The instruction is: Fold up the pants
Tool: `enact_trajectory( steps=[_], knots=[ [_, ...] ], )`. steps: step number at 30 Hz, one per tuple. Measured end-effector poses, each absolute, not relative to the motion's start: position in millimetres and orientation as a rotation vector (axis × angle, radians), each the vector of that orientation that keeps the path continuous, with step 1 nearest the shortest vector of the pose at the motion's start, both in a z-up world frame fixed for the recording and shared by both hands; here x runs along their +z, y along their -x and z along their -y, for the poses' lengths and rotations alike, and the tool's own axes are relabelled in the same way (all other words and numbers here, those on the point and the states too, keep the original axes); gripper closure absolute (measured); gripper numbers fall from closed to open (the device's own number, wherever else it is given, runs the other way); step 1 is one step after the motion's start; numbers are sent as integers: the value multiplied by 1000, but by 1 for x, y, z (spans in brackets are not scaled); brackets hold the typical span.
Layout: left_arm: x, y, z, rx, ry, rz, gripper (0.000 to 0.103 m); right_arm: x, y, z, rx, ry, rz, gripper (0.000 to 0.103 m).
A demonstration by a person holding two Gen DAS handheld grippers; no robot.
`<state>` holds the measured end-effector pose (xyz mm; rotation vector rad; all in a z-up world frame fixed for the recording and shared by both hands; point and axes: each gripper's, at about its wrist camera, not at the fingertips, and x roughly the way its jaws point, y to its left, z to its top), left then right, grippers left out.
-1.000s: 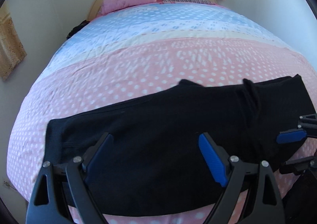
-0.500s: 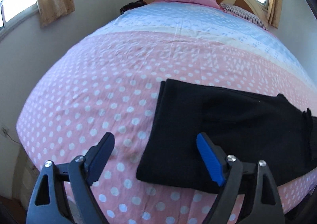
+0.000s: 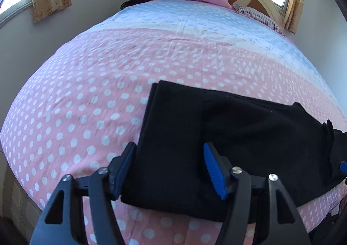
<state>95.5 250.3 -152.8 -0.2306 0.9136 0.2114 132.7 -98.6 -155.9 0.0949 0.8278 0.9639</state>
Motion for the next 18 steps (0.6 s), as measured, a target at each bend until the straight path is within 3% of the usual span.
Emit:
enact_trajectory(
  steps=[7,8,9,14,16,18],
  knots=[
    [-155,-99,-262,186,285,-897,34,-154,-130,102,958,-108,-816,53],
    [-155,-99,-260,179,268,-903,37,-154,-130,103,956,-108,-817,53],
    [-154,-98,-260,164,272,-909,46,-154,-129,103,954,-107,-817,53],
    [-149,-95,-259,112,276,-923,65,-155,-130,103,957,-105,-819,53],
    [-149,-95,-260,116,275,-919,63,-156,-131,103,953,-104,-822,53],
    [-151,-95,-260,139,263,-913,50,-156,-132,103,951,-106,-823,53]
  ],
)
